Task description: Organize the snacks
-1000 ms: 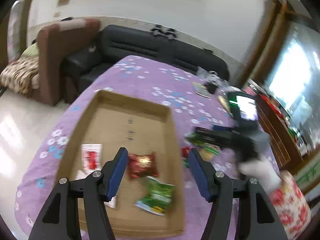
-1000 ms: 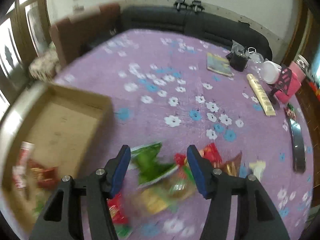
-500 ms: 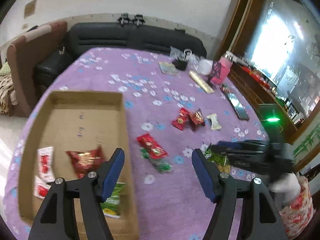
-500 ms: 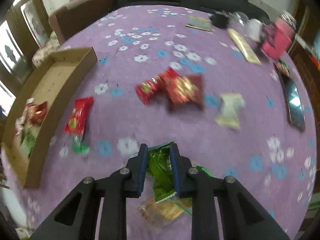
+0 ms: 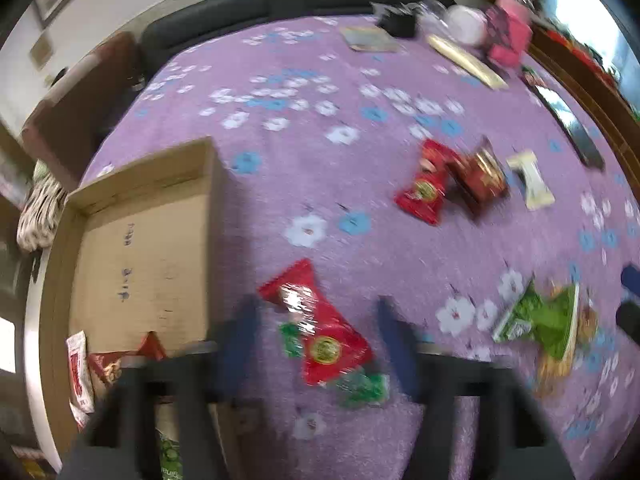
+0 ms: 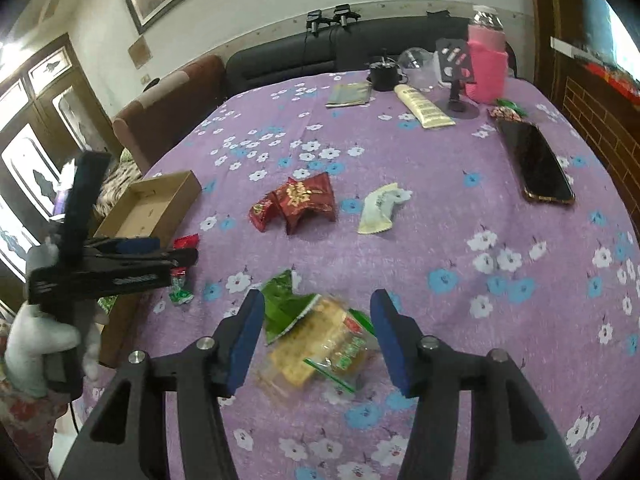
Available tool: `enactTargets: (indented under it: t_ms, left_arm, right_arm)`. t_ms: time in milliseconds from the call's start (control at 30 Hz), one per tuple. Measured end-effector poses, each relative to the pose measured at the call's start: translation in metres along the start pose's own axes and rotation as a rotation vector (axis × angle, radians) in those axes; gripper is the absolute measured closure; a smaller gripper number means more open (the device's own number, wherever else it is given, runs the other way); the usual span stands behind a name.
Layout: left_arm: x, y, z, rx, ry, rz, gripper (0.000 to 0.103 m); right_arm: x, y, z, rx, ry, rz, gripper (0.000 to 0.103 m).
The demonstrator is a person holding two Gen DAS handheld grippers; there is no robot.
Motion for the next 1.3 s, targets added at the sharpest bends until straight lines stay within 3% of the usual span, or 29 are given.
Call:
enactTargets:
  t_ms: [33, 67, 400, 600, 633, 667, 767, 900, 1033, 1200, 1300]
  left_arm:
    - [0.004, 0.003, 0.0, -0.011, 0.032, 0.007, 0.082]
    - [0.007, 0.005, -0.003, -0.005, 0.056, 0.017, 0.083]
    - [0.018, 0.02, -0.043, 0.072, 0.278, 0.011, 0.083]
    - [0.018, 0.026, -0.061, 0.105, 0.375, -0.011, 0.083]
    - [0.015, 0.027, -0.063, 0.112, 0.378, -0.015, 0.083]
    - [0.012, 0.03, -0.067, 0.122, 0.385, -0.024, 0.083]
    - [-0.004, 0.037, -0.075, 0.149, 0.403, -0.06, 0.083]
    - [-0.038, 0.05, -0.09, 0.205, 0.404, -0.124, 0.083]
    - [-0.085, 0.06, -0.099, 0.25, 0.352, -0.201, 0.083]
    - [-0.141, 0.06, -0.087, 0.242, 0.283, -0.291, 0.083]
    - [-0.165, 0.054, -0.071, 0.217, 0.252, -0.323, 0.083]
  right_arm:
    - [0.004, 0.001, 0.0, 0.001, -0.005, 0.006, 0.049]
    - [0.007, 0.002, 0.0, 0.004, -0.009, 0.013, 0.049]
    - [0.032, 0.018, 0.011, -0.027, -0.03, 0.083, 0.045]
    - [0.02, 0.019, 0.031, -0.061, -0.051, 0.086, 0.047]
    - [0.018, 0.021, 0.035, -0.07, -0.04, 0.087, 0.056]
    - [0.018, 0.022, 0.036, -0.077, -0.038, 0.086, 0.07]
    - [0.017, 0.026, 0.028, -0.057, -0.035, 0.085, 0.074]
    - [0.018, 0.028, 0.007, -0.012, 0.0, 0.09, 0.075]
    - [0.002, 0.021, -0.019, 0.05, 0.005, 0.062, 0.075]
    - [-0.059, 0.002, -0.021, 0.05, -0.076, -0.052, 0.075]
    - [-0.116, -0.012, -0.006, 0.015, -0.147, -0.136, 0.074]
Point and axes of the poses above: each gripper's, at about its wrist camera, not at the fingertips, and z roughly the way its jaws point, x to its right, y to its underside, the point moved 6 cm from there along z, roughly the way its jaws point, and after that the axes turned 13 degrees about -x, right-handed, at the moved point
